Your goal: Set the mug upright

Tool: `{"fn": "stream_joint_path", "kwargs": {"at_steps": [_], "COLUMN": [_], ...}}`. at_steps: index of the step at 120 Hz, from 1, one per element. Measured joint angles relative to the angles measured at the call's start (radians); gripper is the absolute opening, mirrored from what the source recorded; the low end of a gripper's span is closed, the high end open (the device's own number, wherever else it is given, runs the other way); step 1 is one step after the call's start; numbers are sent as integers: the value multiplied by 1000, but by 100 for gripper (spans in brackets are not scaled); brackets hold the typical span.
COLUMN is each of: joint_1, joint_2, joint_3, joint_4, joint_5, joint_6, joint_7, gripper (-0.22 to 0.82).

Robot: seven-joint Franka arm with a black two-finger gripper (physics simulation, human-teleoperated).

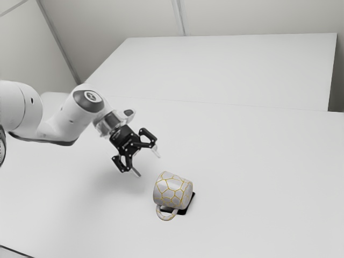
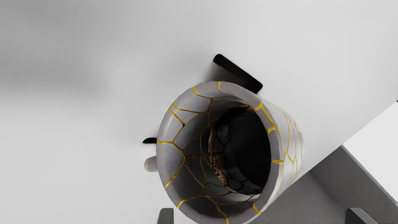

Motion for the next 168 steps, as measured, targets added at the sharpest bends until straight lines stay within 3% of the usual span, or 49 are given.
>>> {"fn": "stream_joint_path", "kwargs": {"at_steps": [56,82,94,108,132,153,168], "joint_1": [-28,-29,-29,-29,-34,-67,-92], "joint_2": [102,104,104,103,51,-63,-87], "joint_3": [-52,-54,-54,-53,-52,-56,-88], "joint_4": [2,-15,-22,-22,21,59,89], "joint_5": [-236,-281,-283,-276,-115,207,464], "joint_6": [87,98,100,101,103,109,133], "joint_7": [-41,-80,-95,-110,-132,-151,-162], "gripper": [60,9,-3,-10,-15,-17,-17]}}
